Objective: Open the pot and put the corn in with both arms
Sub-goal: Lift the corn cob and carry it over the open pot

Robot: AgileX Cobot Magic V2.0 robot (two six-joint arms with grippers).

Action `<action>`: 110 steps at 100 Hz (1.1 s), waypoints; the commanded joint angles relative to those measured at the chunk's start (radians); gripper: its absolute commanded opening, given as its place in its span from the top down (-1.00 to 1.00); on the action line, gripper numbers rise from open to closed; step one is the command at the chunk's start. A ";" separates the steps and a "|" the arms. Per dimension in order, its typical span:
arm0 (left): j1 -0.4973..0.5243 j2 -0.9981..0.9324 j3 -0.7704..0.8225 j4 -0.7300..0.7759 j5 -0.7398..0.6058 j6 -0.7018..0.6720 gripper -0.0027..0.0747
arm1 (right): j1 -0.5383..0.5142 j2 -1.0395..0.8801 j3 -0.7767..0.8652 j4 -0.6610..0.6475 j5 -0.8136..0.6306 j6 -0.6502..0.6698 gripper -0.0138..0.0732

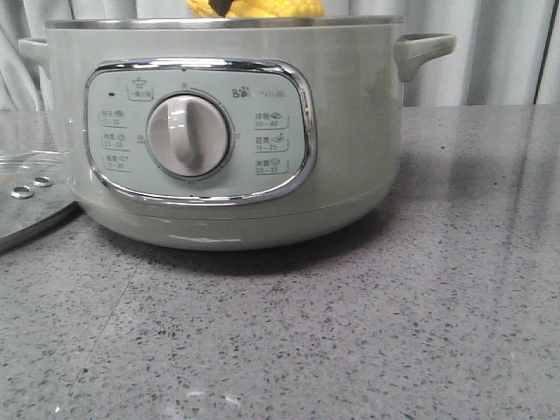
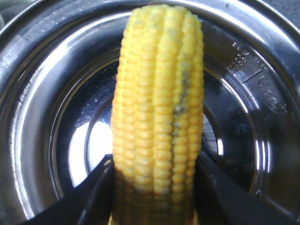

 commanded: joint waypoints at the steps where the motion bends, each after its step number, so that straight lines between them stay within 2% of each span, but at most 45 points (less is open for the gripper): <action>1: -0.008 -0.008 -0.032 0.003 -0.092 -0.007 -0.13 | -0.001 -0.052 -0.029 0.001 0.011 -0.014 -0.11; 78: -0.008 -0.008 -0.032 0.003 -0.103 -0.007 -0.13 | 0.004 -0.139 -0.029 -0.001 0.042 -0.010 -0.11; 95: -0.008 -0.008 -0.032 0.001 -0.103 -0.007 -0.13 | 0.008 -0.152 -0.027 0.032 0.042 -0.010 -0.11; 102: -0.008 -0.008 -0.032 0.001 -0.103 -0.007 -0.13 | 0.008 -0.152 -0.021 0.038 0.042 -0.010 -0.18; 110: -0.008 -0.008 -0.032 0.001 -0.107 -0.007 -0.13 | 0.008 -0.152 -0.009 0.038 0.042 -0.010 -0.39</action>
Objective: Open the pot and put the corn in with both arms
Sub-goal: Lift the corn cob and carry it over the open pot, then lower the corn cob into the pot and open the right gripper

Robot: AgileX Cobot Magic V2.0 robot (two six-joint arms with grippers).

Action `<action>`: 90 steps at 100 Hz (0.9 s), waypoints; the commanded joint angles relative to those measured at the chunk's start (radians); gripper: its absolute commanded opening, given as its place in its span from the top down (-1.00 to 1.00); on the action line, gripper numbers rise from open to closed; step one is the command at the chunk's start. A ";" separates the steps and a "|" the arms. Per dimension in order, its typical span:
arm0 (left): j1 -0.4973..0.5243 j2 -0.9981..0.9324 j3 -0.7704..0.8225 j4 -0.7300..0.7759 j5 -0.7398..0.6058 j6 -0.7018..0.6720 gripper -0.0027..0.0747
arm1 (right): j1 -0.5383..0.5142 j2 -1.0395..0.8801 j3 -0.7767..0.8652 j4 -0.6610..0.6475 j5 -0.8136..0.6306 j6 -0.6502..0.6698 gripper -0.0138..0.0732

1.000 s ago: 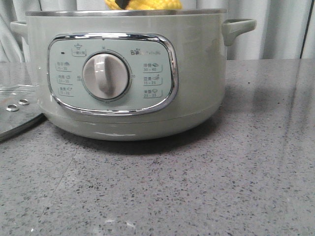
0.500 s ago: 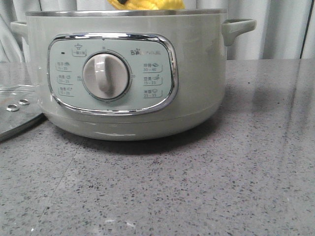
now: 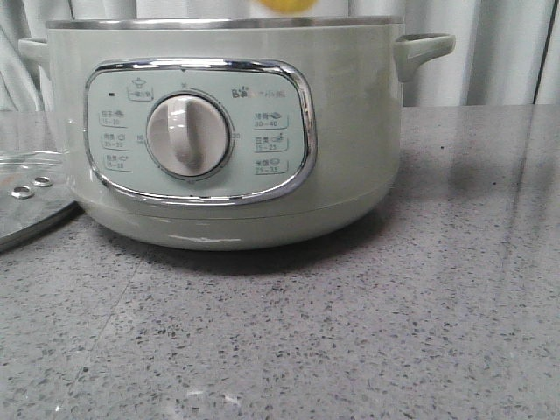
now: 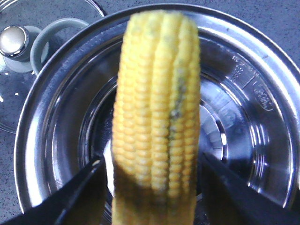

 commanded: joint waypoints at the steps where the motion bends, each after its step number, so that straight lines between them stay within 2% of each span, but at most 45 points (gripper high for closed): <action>1: -0.008 -0.008 -0.032 0.001 -0.091 -0.007 -0.13 | 0.000 -0.055 -0.009 0.014 0.042 -0.009 -0.41; 14: -0.008 -0.008 -0.032 0.001 -0.103 -0.007 -0.13 | 0.000 -0.055 0.015 0.014 0.042 -0.009 -0.65; 39: -0.008 -0.008 -0.032 0.001 -0.112 -0.007 -0.13 | 0.000 -0.056 0.023 -0.009 0.042 -0.009 -0.63; 44: -0.008 -0.008 -0.032 0.001 -0.112 -0.007 -0.13 | 0.000 -0.056 0.023 -0.009 0.042 -0.009 -0.58; 51: -0.008 -0.008 -0.032 0.001 -0.112 -0.007 -0.13 | 0.000 -0.057 0.023 -0.011 0.042 -0.009 -0.36; 59: -0.008 -0.008 -0.032 0.001 -0.112 -0.007 -0.08 | 0.000 -0.059 0.023 -0.033 0.042 -0.009 0.08; 72: -0.008 -0.008 -0.032 0.001 -0.112 -0.007 0.35 | 0.000 -0.069 0.023 -0.058 0.042 -0.009 0.83; 85: -0.008 -0.008 -0.032 0.001 -0.110 -0.007 0.92 | 0.000 -0.098 0.023 -0.117 0.042 -0.009 0.83; 90: -0.008 -0.010 -0.032 0.001 -0.110 -0.007 0.98 | 0.000 -0.117 0.024 -0.133 0.042 -0.009 0.83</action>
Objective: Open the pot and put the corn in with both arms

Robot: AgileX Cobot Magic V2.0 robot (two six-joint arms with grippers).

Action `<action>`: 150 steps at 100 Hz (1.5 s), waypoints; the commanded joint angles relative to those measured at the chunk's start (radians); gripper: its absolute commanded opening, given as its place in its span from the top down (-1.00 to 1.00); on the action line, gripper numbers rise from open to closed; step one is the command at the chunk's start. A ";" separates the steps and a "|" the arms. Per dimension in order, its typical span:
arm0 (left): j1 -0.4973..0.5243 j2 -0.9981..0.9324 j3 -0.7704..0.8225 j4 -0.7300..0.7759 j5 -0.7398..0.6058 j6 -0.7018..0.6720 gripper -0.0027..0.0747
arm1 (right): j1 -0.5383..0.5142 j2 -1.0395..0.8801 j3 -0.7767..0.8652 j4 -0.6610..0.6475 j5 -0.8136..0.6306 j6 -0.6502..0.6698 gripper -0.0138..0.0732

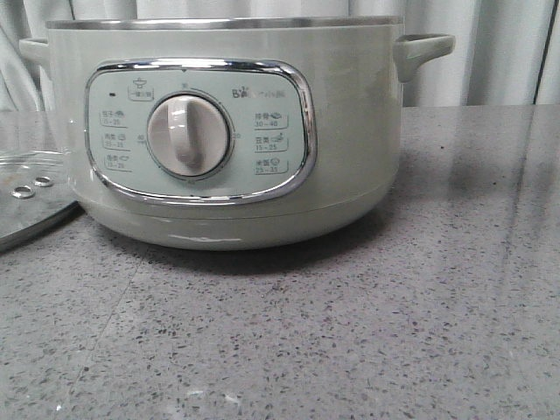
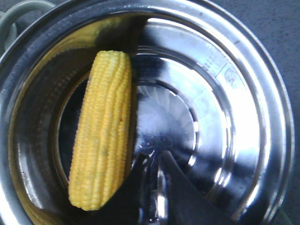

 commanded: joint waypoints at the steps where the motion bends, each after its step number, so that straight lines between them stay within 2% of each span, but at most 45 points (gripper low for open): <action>1: -0.008 -0.010 -0.032 0.001 -0.080 -0.007 0.98 | 0.000 -0.088 -0.018 -0.045 0.042 -0.011 0.83; 24: -0.008 -0.085 -0.032 0.005 0.035 -0.007 0.98 | 0.000 -0.233 -0.011 -0.155 -0.012 -0.023 0.83; 44: -0.008 -0.175 -0.032 0.039 0.166 -0.007 0.98 | 0.000 -0.420 0.128 -0.164 -0.182 -0.053 0.83; 58: -0.008 -0.243 -0.032 0.050 0.224 -0.007 0.98 | 0.000 -0.588 0.364 -0.189 -0.380 -0.054 0.83; 70: -0.008 -0.305 -0.024 0.050 0.285 -0.007 0.98 | 0.000 -0.754 0.652 -0.250 -0.603 -0.054 0.83; 86: -0.008 -0.411 0.032 0.050 0.287 -0.007 0.98 | 0.000 -0.978 1.014 -0.275 -0.891 -0.054 0.83; 102: -0.008 -0.540 0.107 0.050 0.288 -0.007 0.98 | -0.002 -1.171 1.311 -0.275 -1.079 -0.054 0.83; 114: -0.008 -0.631 0.165 0.050 0.295 -0.007 0.98 | -0.041 -1.299 1.467 -0.277 -1.172 -0.054 0.83; 126: -0.008 -0.706 0.215 0.048 0.300 -0.007 0.98 | -0.109 -1.411 1.579 -0.277 -1.193 -0.054 0.83; 150: -0.007 -0.750 0.238 0.048 0.320 -0.007 0.98 | -0.190 -1.525 1.667 -0.279 -1.201 -0.054 0.83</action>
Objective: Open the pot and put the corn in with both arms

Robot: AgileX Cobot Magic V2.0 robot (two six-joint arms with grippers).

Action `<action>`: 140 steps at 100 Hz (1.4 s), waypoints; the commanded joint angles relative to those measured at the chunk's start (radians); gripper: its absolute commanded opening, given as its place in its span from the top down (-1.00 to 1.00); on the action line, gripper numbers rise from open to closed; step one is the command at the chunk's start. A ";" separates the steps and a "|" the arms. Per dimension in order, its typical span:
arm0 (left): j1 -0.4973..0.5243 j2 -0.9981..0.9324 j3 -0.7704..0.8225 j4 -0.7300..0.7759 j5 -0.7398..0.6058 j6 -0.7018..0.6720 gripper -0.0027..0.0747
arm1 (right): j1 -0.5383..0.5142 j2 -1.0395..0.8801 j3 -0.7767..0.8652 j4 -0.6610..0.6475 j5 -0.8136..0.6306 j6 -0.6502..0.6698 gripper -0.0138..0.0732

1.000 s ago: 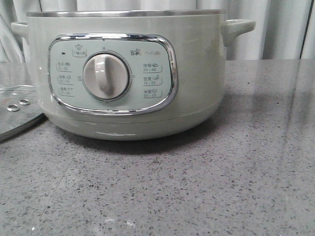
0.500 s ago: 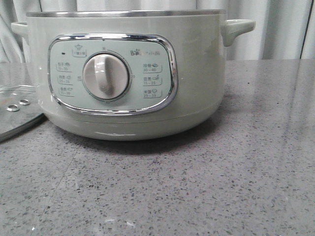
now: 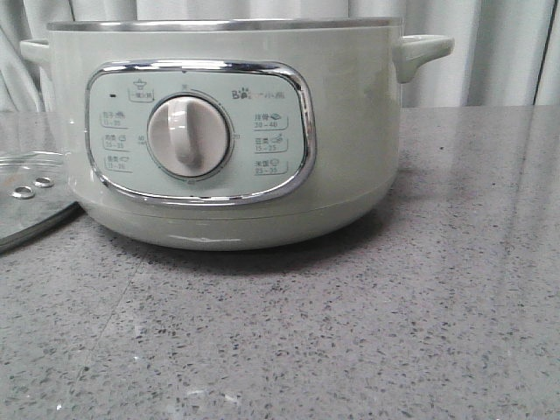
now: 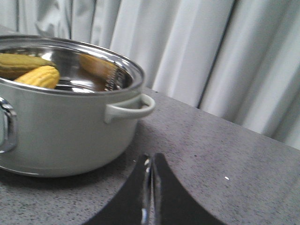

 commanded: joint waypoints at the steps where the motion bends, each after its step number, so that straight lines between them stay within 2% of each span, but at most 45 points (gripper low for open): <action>1: -0.007 0.011 -0.026 -0.001 -0.062 -0.007 0.98 | -0.015 -0.012 -0.015 -0.016 -0.095 -0.011 0.83; 62: -0.007 0.011 -0.026 -0.001 -0.063 -0.007 0.98 | -0.015 -0.012 -0.015 -0.016 -0.097 -0.011 0.83; 75: -0.007 -0.005 0.020 0.026 -0.100 -0.007 0.98 | -0.015 -0.012 -0.015 -0.016 -0.097 -0.011 0.83; 82: 0.013 -0.025 0.059 0.088 -0.109 -0.007 0.98 | -0.015 -0.012 -0.015 -0.016 -0.097 -0.011 0.83; 99: 0.133 -0.076 0.163 -0.009 -0.110 -0.015 0.98 | -0.015 -0.012 -0.015 -0.016 -0.097 -0.011 0.83; 108: 0.179 -0.074 0.163 0.004 -0.031 -0.018 0.98 | -0.015 -0.012 -0.015 -0.016 -0.097 -0.011 0.83; 120: 0.201 -0.074 0.163 0.004 0.079 -0.087 0.98 | -0.015 -0.010 -0.015 -0.016 -0.097 -0.011 0.83; 140: 0.199 -0.074 0.163 0.004 0.361 -0.086 0.98 | -0.015 -0.010 -0.015 -0.016 -0.097 -0.011 0.83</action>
